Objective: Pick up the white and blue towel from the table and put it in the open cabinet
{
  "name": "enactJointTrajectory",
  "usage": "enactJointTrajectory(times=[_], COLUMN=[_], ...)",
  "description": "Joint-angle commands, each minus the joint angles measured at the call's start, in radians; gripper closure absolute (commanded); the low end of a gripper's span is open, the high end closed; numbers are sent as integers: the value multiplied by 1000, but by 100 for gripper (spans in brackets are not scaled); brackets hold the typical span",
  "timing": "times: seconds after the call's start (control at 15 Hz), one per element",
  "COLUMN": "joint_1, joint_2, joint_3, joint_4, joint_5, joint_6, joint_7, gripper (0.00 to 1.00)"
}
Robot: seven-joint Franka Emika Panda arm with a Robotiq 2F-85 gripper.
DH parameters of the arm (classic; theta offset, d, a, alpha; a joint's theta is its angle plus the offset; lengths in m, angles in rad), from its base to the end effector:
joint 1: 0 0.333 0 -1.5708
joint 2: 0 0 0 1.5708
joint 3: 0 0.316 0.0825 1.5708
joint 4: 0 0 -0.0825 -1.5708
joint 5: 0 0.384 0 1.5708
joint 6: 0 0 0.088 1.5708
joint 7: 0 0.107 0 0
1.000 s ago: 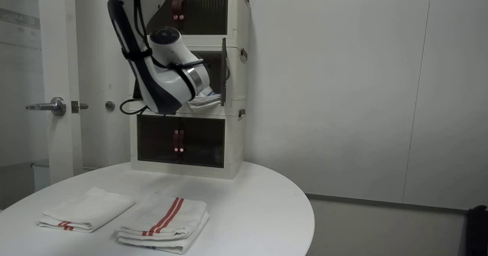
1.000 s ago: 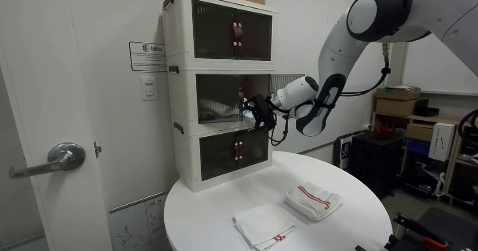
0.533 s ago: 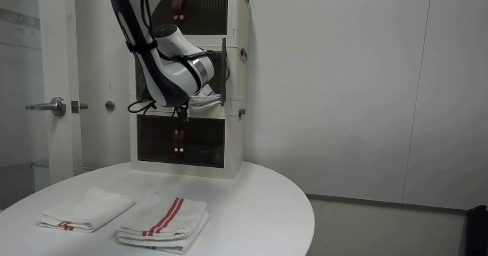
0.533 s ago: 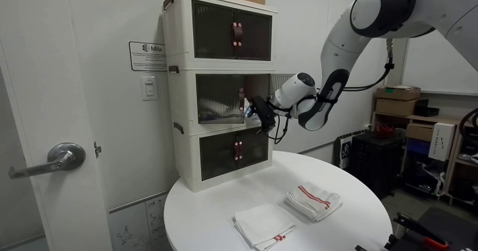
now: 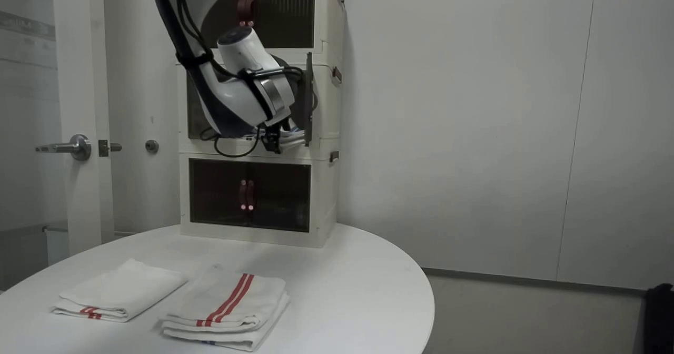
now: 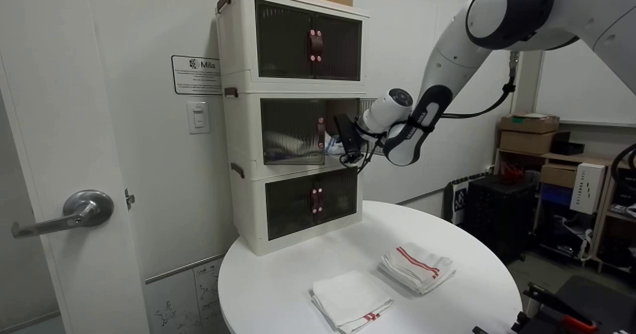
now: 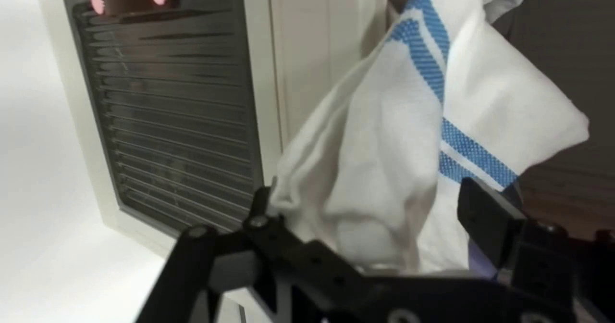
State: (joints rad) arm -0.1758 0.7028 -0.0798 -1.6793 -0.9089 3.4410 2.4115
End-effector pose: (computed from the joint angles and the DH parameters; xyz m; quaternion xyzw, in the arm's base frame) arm 0.6971 -0.0765 0.2892 -0.6142 0.6417 -0.3126 0.3365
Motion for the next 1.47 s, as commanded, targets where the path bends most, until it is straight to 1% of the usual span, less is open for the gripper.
enactJointTrajectory(times=[0.0,0.4,0.47,0.6,0.67,0.73,1.0,1.4], joint_1=[62,141,155,192,212,230,295,351], joint_2=[30,39,39,39,41,44,62,110], joint_3=[-70,-163,-179,-222,-247,-270,-348,-418], joint_4=[58,43,46,52,56,60,78,117], joint_5=[72,136,158,209,236,261,359,502], joint_6=[-2,22,30,43,51,60,101,180], joint_7=[2,8,9,8,5,2,-7,-9], gripper=[43,85,94,95,95,92,92,92])
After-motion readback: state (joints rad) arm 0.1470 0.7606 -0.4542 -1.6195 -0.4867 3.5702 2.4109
